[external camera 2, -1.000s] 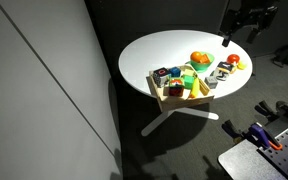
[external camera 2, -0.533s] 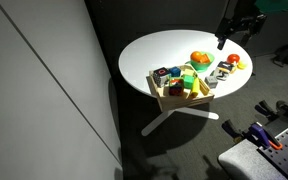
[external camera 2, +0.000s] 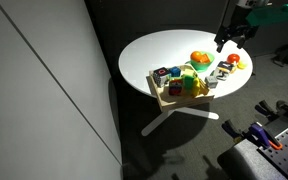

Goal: Put the toy orange on the table

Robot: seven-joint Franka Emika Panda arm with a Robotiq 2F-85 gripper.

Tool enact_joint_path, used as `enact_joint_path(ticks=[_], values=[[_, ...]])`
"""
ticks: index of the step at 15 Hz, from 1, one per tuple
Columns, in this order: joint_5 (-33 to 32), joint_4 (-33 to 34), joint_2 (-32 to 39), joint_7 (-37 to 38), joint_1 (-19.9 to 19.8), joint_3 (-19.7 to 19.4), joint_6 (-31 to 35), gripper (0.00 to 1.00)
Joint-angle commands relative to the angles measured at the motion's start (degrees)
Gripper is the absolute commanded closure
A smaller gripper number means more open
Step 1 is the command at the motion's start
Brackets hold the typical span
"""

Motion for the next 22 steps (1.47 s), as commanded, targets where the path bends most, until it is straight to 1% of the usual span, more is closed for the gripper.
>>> enact_joint_path(ticks=[1, 7, 8, 18, 19, 22], values=[[-2.5, 2.4, 3.4, -1.8, -0.8, -1.3, 2.1, 0.00], [1.0, 5.0, 6.9, -7.6, -0.3, -3.5, 1.9, 0.00], [-0.4, 3.2, 5.5, -4.9, -0.1, -3.1, 2.1, 0.00], [-0.4, 3.3, 6.1, -5.2, 0.0, -3.2, 2.1, 0.00], [-0.7, 4.0, 6.7, -4.3, -0.2, -3.3, 1.5, 0.00], [0.8, 5.4, 8.1, -5.0, -0.5, -4.0, 0.9, 0.00]])
